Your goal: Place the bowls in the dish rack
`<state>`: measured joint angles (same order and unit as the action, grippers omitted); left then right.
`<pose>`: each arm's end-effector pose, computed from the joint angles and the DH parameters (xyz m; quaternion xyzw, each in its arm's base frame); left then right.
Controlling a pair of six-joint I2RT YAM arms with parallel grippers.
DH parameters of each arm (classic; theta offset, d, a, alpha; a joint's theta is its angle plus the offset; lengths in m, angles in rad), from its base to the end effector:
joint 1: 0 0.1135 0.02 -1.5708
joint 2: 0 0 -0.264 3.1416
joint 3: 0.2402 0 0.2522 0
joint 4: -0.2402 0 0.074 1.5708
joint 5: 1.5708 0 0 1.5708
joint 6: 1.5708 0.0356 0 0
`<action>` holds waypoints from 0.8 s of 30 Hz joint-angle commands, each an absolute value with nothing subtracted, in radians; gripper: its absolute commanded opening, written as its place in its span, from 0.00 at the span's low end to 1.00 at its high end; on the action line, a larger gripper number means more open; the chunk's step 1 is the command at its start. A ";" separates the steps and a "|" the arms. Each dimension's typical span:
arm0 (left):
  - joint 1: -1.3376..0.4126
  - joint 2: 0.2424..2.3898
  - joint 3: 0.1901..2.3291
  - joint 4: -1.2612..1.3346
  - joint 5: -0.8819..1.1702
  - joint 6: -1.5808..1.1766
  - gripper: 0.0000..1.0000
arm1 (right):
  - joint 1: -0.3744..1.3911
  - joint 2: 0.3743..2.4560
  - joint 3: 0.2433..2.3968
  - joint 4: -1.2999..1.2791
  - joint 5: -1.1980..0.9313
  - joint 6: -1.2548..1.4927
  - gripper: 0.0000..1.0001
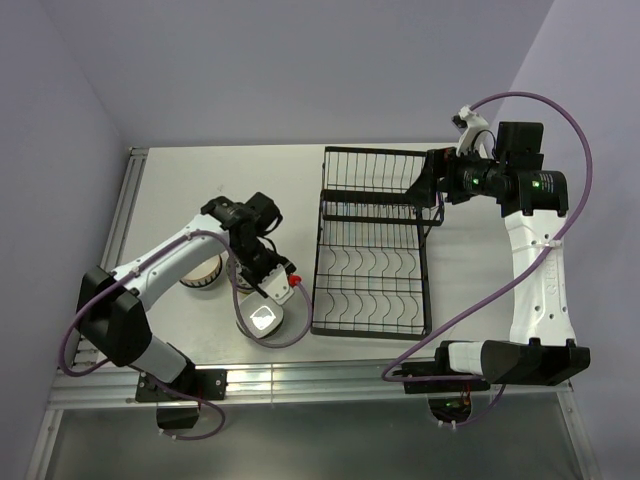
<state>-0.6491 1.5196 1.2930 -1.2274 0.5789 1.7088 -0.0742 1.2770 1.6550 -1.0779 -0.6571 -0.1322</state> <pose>0.2039 -0.1792 0.2775 0.8906 0.3500 -0.2176 0.1923 0.2282 0.0048 0.4465 -0.1609 0.8539 0.2499 0.4273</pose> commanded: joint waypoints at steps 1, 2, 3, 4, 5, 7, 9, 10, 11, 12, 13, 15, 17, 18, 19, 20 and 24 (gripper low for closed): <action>-0.663 1.531 1.269 -1.276 0.560 1.775 0.47 | -0.069 1.266 1.666 -1.085 -0.686 -0.153 1.00; -0.666 1.531 1.263 -1.272 0.560 1.776 0.46 | -0.069 1.269 1.666 -1.085 -0.689 -0.152 1.00; -0.672 1.531 1.258 -1.267 0.561 1.772 0.46 | -0.069 1.269 1.667 -1.083 -0.689 -0.150 1.00; -0.675 1.531 1.244 -1.264 0.568 1.769 0.46 | -0.069 1.272 1.670 -1.081 -0.684 -0.150 1.00; -0.678 1.531 1.238 -1.258 0.572 1.766 0.46 | -0.069 1.270 1.671 -1.077 -0.678 -0.144 1.00; -0.686 1.531 1.204 -1.247 0.571 1.755 0.46 | -0.069 1.273 1.672 -1.075 -0.672 -0.144 1.00; -0.695 1.520 1.177 -1.203 0.560 1.744 0.45 | -0.069 1.275 1.669 -1.077 -0.676 -0.143 1.00; -0.695 1.517 1.149 -1.181 0.555 1.740 0.45 | -0.069 1.275 1.667 -1.077 -0.678 -0.143 1.00; -0.696 1.514 1.138 -1.163 0.552 1.735 0.45 | -0.069 1.276 1.666 -1.074 -0.680 -0.141 1.00; -0.696 1.513 1.125 -1.135 0.543 1.729 0.45 | -0.069 1.279 1.664 -1.075 -0.680 -0.141 1.00; -0.696 1.516 1.124 -1.132 0.538 1.726 0.44 | -0.069 1.279 1.664 -1.075 -0.678 -0.140 1.00; -0.696 1.535 1.124 -1.127 0.532 1.717 0.43 | -0.069 1.276 1.663 -1.074 -0.675 -0.138 1.00; -0.696 1.549 1.137 -1.132 0.528 1.712 0.42 | -0.069 1.275 1.664 -1.077 -0.675 -0.138 1.00; -0.696 1.558 1.143 -1.132 0.528 1.710 0.41 | -0.071 1.275 1.664 -1.077 -0.675 -0.138 1.00; -0.696 1.562 1.144 -1.131 0.531 1.707 0.41 | -0.069 1.275 1.666 -1.077 -0.676 -0.137 1.00; -0.696 1.563 1.149 -1.129 0.531 1.710 0.40 | -0.069 1.275 1.664 -1.077 -0.673 -0.138 1.00; -0.696 1.574 1.155 -1.129 0.528 1.715 0.37 | -0.069 1.276 1.661 -1.077 -0.672 -0.138 1.00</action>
<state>-0.6926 1.5719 1.1259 -1.1294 0.5236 1.7069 -0.0742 1.2781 1.6550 -1.0817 -0.6670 -0.1360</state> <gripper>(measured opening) 0.378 0.997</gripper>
